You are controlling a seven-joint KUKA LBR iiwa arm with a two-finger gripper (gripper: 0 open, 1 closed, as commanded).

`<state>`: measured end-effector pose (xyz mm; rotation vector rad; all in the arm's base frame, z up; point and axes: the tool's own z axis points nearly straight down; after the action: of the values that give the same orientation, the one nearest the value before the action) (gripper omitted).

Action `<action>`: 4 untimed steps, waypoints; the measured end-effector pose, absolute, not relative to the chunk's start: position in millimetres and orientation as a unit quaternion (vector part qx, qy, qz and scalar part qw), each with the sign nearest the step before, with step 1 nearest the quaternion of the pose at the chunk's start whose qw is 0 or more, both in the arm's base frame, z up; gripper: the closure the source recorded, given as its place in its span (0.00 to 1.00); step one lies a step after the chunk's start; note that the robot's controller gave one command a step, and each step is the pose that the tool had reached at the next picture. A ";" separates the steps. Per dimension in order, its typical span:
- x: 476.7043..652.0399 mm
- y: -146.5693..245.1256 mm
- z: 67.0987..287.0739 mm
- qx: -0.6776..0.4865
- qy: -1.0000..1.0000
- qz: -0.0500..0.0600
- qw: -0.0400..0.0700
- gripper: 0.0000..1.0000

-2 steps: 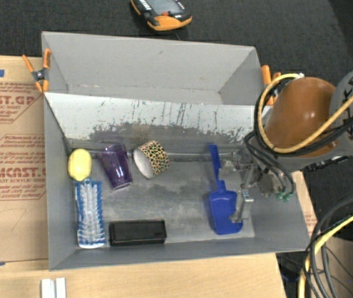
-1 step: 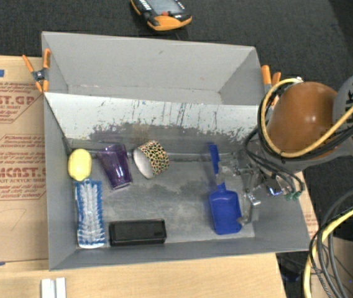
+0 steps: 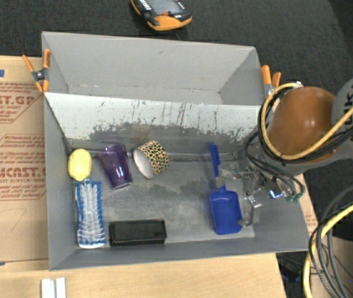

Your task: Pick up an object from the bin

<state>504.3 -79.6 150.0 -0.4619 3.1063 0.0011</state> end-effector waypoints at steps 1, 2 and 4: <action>515.4 -83.5 122.8 -0.277 0.961 0.000 0.001 0.00; 497.9 -77.4 110.1 -0.338 0.941 0.001 0.001 0.00; 562.9 -89.8 81.0 -0.361 0.932 0.003 0.003 1.00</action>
Offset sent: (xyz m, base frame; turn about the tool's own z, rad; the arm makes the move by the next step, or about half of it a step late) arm -0.0060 0.0008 -0.0389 -0.3948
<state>562.9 -89.8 81.0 -1.1334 2.9244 0.0087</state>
